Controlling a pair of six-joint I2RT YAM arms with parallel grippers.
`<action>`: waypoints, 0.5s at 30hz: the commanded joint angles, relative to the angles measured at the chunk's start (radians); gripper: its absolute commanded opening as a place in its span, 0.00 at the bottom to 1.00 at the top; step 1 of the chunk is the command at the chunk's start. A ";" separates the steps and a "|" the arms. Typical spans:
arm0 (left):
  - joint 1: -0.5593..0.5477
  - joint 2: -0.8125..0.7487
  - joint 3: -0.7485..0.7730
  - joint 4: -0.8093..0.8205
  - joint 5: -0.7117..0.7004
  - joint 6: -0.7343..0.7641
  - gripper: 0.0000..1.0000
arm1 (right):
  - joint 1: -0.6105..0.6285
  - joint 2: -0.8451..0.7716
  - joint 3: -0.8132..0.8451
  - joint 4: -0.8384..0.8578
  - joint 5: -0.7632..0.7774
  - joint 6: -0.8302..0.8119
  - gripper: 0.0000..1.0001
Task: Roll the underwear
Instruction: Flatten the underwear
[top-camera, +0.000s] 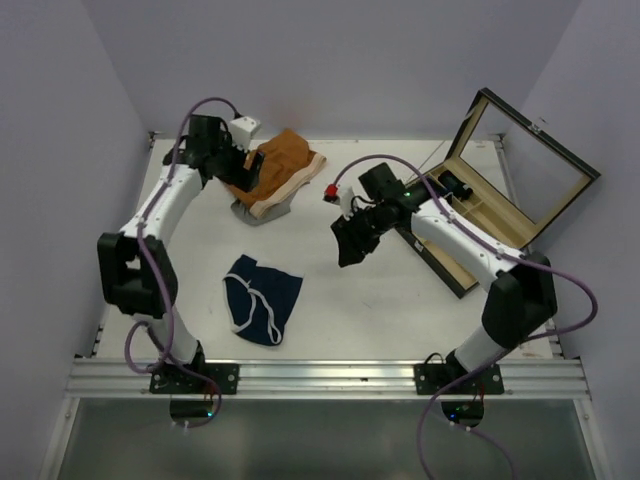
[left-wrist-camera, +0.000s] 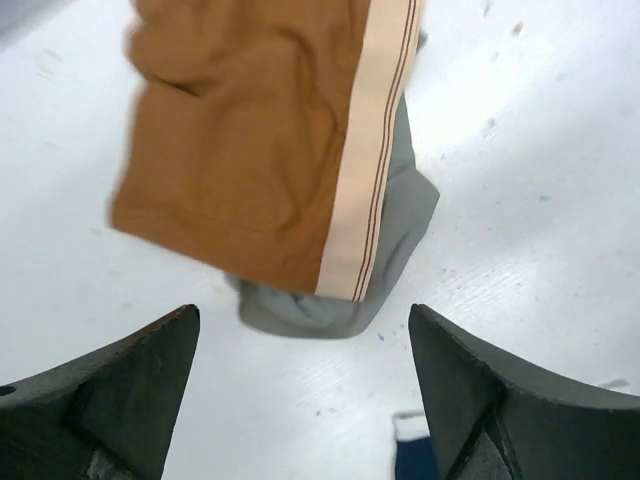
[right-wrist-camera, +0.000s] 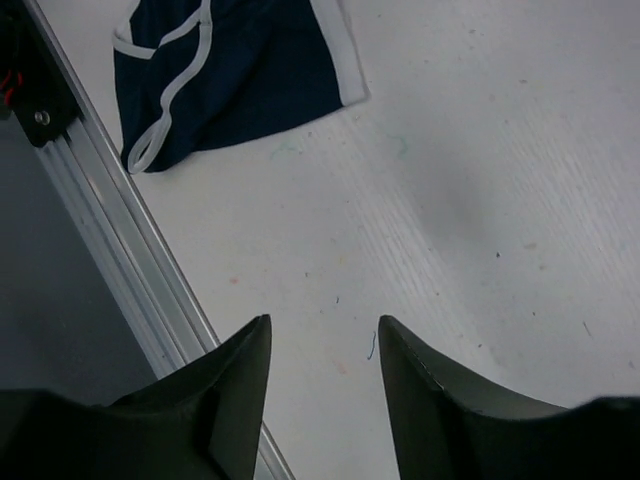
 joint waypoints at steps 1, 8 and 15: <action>0.027 -0.256 -0.084 -0.092 0.124 0.032 0.89 | 0.086 0.098 0.094 0.094 0.022 0.063 0.48; 0.089 -0.424 -0.448 -0.096 0.195 0.072 0.80 | 0.239 0.326 0.194 0.208 0.008 0.171 0.33; 0.113 -0.416 -0.633 -0.010 0.218 0.085 0.68 | 0.310 0.454 0.253 0.321 0.077 0.270 0.28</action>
